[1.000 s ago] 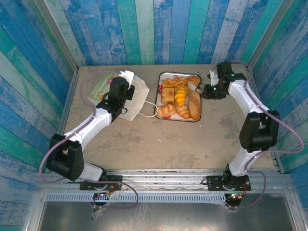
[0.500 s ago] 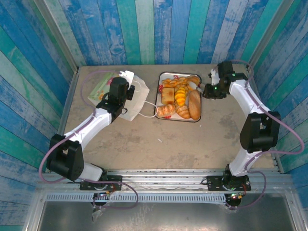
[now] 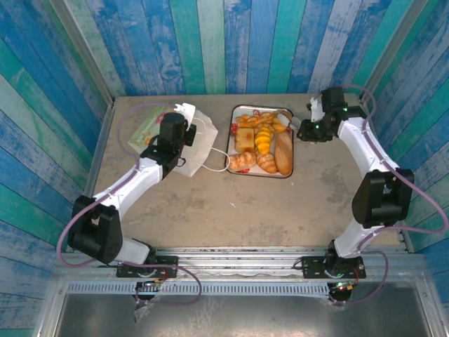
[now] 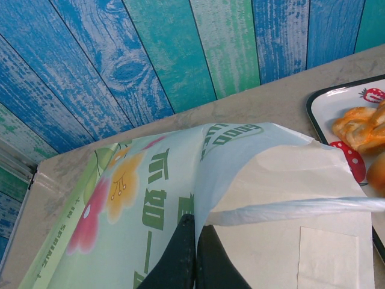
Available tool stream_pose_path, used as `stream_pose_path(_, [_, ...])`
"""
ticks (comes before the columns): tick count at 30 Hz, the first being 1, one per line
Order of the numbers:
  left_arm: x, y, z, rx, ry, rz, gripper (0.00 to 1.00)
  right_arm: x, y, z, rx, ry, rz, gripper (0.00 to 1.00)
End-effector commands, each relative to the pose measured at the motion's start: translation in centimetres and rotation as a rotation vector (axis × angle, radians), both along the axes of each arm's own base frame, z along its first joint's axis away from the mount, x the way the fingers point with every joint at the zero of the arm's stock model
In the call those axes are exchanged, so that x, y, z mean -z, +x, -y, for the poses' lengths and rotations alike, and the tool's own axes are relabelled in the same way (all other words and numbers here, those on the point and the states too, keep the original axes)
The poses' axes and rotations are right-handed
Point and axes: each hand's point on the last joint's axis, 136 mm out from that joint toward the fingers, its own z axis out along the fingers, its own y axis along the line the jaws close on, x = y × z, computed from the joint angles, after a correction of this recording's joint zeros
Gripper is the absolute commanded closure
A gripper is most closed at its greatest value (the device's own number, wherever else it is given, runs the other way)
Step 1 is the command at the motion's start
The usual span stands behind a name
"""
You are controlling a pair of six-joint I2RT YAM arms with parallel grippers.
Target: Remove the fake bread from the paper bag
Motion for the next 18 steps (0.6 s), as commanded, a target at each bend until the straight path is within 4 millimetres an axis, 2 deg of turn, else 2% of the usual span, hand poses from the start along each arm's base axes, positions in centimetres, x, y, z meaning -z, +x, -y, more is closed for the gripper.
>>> stream_pose_path(1, [-2.9,-1.0,-0.3,0.008,-0.021,0.064,1.00,-3.4,0.5,0.0,0.016,0.028,0.092,0.61])
stream_pose_path(10, [-4.1,-0.9,-0.9,-0.039,-0.048,0.081,1.00,-6.2,-2.1,0.1,0.047,0.070,0.146,0.68])
stream_pose_path(13, [-5.1,-0.9,-1.2,-0.065,-0.094,0.092,1.00,-7.0,-3.6,0.1,0.055,0.080,0.156,0.73])
stream_pose_path(18, [-7.9,-1.3,-1.6,-0.081,-0.252,0.101,1.00,-7.3,-7.2,1.2,0.118,0.065,0.143,0.74])
